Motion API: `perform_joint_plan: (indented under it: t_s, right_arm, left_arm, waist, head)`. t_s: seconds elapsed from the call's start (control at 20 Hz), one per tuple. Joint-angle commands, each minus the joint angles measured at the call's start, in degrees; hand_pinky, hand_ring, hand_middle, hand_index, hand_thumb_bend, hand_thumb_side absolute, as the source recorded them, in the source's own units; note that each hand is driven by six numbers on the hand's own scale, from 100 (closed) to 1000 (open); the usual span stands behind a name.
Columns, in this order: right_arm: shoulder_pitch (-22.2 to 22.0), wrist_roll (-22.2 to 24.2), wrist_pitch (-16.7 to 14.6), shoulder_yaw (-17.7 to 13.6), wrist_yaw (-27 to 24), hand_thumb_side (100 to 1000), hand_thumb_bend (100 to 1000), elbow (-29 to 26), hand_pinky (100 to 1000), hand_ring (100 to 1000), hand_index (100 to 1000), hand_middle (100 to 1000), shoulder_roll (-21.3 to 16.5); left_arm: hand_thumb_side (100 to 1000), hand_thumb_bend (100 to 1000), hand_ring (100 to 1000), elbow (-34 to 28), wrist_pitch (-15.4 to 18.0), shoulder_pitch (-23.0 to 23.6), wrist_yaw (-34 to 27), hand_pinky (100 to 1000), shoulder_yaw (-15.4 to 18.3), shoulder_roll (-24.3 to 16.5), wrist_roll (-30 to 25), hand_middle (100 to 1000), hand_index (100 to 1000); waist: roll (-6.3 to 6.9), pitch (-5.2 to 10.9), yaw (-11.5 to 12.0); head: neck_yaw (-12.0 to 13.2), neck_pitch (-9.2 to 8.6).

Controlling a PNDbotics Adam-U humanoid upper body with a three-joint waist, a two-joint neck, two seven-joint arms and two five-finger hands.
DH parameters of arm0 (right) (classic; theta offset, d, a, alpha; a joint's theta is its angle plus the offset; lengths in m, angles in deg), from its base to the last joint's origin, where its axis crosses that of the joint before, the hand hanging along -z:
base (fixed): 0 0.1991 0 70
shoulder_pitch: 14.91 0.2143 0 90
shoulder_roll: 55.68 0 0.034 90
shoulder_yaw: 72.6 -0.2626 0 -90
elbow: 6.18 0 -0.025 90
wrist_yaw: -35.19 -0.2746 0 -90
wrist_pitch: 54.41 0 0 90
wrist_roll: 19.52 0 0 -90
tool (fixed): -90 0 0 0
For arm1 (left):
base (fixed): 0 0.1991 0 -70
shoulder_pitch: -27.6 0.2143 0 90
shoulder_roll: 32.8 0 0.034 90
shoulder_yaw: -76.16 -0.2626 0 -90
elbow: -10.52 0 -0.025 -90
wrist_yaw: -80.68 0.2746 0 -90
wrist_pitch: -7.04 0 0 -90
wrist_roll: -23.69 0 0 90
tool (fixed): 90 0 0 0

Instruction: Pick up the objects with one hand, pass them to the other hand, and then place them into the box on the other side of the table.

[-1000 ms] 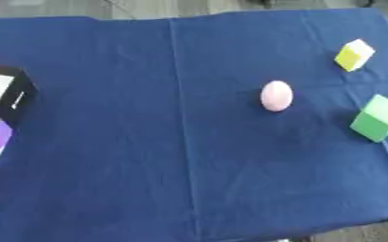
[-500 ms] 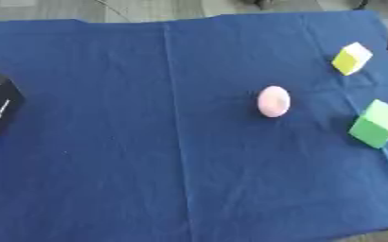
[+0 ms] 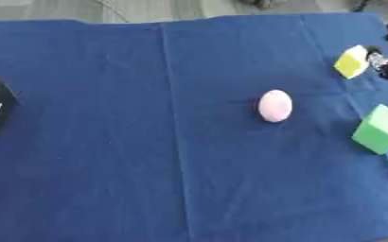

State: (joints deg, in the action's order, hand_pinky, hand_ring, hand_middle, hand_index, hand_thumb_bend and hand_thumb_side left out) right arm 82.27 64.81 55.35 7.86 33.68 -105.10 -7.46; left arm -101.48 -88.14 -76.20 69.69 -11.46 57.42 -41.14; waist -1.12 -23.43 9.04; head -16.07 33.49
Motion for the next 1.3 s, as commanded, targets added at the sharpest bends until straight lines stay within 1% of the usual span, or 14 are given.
perform_joint_plan:
  t_s: [0.05, 0.2, 0.3, 0.6, 0.8, 1.0, 1.1, 1.3]
  right_arm:
    - [0.73, -0.09, -0.73, -1.38, 0.59, 476, 100, 1.35, 929, 908, 975, 851, -1.97]
    - [1.11, -1.62, -0.76, -1.39, 0.34, 450, 100, 2.19, 930, 903, 974, 843, -2.1]
    - [1.23, -3.4, -0.36, -1.42, 0.49, 413, 100, 2.69, 933, 906, 977, 847, -2.22]
    - [0.29, -7.63, 1.2, -1.76, 1.92, 402, 100, 4.2, 947, 921, 986, 856, -2.19]
    - [-0.84, -8.81, 1.85, -2.87, 3.69, 405, 100, 5.5, 956, 935, 992, 862, -2.16]
    - [-1.76, -9.99, 2.06, -3.83, 3.99, 412, 100, 6.34, 962, 944, 996, 868, -2.12]
    - [-2.38, -11.09, 2.19, -4.65, 3.84, 411, 100, 6.94, 962, 944, 997, 867, -2.21]
    - [-3.17, -14.63, 1.73, -5.97, 2.0, 379, 100, 7.43, 962, 943, 998, 865, -2.66]
  left_arm:
    - [921, 191, 727, -1.37, -0.27, 0.02, -0.05, 780, 0.12, -1.23, -0.02, 797, 918]
    - [922, 189, 727, -1.52, -0.4, 0.38, -0.04, 780, 0.07, -0.96, -0.03, 797, 917]
    - [922, 188, 727, -1.71, -0.44, 0.57, -0.03, 780, 0.07, -0.74, -0.02, 797, 917]
    - [927, 185, 726, -2.32, -0.59, 1.45, 0.16, 780, 0.06, 0.43, 0.09, 795, 915]
    - [928, 183, 726, -2.55, -0.7, 1.66, 0.24, 780, 0.03, 0.98, 0.18, 795, 913]
    - [927, 181, 725, -2.58, -0.65, 1.79, 0.42, 780, 0.1, 1.03, 0.31, 794, 911]
    - [924, 180, 725, -2.59, -0.4, 1.79, 0.5, 780, 0.16, 0.86, 0.32, 794, 911]
    - [923, 181, 725, -2.59, 0.27, 2.1, 0.34, 780, 0.26, 0.75, 0.32, 795, 912]
  waist:
    - [0.14, 0.67, 0.32]
    - [0.48, 0.33, 1.09]
    - [0.7, 0.12, 1.53]
    - [1.24, -0.95, 3.05]
    - [1.4, -1.7, 3.97]
    - [1.62, -2.19, 4.47]
    - [1.77, -2.26, 4.73]
    - [2.03, -2.37, 4.8]
  head:
    - [-0.65, -1.32]
    - [-1.02, -1.64]
    - [-1.4, -1.73]
    - [-2.74, -2.2]
    - [-3.37, -2.66]
    - [-3.77, -3.23]
    - [-4.24, -3.4]
    - [-4.77, -3.72]
